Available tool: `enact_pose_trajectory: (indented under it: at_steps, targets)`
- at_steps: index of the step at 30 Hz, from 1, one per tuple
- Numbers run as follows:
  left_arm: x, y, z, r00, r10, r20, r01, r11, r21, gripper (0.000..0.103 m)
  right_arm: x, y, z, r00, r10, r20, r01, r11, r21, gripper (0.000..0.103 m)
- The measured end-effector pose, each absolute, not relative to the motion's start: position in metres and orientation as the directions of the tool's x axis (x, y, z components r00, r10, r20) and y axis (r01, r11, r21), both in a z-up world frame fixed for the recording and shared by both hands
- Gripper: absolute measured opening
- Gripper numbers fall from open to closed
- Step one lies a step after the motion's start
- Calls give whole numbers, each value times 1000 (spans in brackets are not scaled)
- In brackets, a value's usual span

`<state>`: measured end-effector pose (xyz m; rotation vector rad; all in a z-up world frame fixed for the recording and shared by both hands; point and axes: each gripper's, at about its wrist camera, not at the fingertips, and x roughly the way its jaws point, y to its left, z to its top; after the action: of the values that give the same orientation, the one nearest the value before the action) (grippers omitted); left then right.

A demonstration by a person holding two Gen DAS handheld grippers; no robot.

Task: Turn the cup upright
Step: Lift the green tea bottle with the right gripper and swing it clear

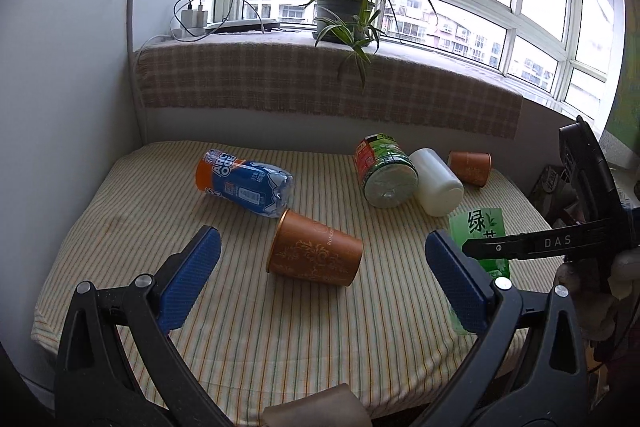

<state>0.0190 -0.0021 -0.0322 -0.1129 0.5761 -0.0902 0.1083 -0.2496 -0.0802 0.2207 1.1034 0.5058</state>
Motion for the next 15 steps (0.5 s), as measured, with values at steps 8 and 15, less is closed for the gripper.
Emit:
enact_pose_trajectory:
  at_steps: [8,15]
  targets:
    - [27,-23,-42,780,-201,-593,107,976,-190,103,114,-260,-105,350,487,-800,-208,873,440,57]
    - [37,-30,-51,722,-279,-633,136,954,-266,102,133,-263,-108,394,488,-779,-156,871,466,61]
